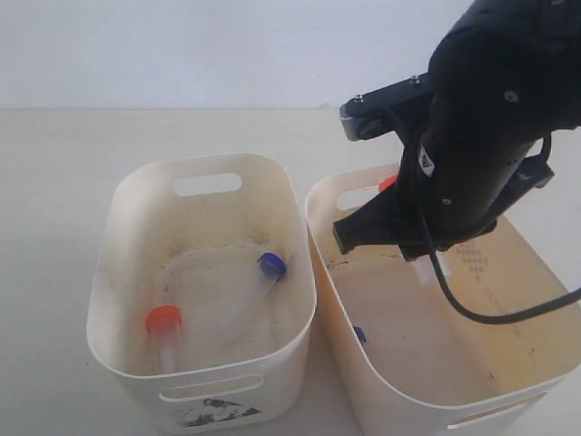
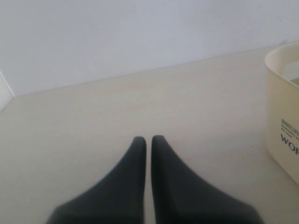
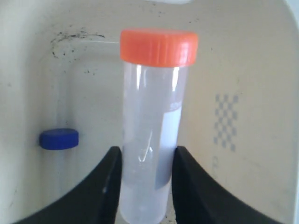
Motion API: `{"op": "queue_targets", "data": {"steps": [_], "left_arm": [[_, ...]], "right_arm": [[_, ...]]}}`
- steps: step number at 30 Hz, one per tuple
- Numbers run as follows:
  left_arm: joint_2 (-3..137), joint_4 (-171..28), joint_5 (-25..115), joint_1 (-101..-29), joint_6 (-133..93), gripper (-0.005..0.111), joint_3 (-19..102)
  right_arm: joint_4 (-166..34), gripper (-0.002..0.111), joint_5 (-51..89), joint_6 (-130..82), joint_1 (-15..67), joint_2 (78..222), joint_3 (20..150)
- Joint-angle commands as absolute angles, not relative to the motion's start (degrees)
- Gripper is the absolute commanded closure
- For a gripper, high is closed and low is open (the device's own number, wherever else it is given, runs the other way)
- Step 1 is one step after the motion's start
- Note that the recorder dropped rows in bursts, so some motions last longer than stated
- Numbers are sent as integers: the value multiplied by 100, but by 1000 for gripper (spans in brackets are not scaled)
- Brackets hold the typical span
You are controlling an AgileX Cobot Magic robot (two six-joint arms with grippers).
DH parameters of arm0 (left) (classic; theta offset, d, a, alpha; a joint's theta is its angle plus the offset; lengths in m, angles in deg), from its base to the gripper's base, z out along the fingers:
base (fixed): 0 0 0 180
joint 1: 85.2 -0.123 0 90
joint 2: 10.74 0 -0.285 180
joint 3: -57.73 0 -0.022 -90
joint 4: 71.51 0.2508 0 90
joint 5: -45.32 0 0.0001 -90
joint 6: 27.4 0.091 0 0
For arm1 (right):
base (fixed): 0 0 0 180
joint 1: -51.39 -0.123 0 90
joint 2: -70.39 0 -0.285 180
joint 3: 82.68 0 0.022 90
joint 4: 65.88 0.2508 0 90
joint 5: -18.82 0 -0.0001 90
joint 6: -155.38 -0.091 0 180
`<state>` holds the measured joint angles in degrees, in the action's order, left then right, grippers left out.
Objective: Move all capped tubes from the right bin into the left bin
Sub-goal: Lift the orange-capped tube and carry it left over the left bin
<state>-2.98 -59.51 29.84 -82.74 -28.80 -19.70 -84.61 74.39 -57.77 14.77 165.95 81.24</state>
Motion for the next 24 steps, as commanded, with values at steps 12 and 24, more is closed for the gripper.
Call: {"op": "queue_targets", "data": {"steps": [12,24], "left_arm": [[-296,-5972,3036,-8266,-2956,102,-1949],[-296,-5972,3036,-8266,-2956,102,-1949]], "right_arm": [[-6906,108,5753,-3702,645,16209,8950],[-6917,48,5035,-3304,489,16566,8950]]}}
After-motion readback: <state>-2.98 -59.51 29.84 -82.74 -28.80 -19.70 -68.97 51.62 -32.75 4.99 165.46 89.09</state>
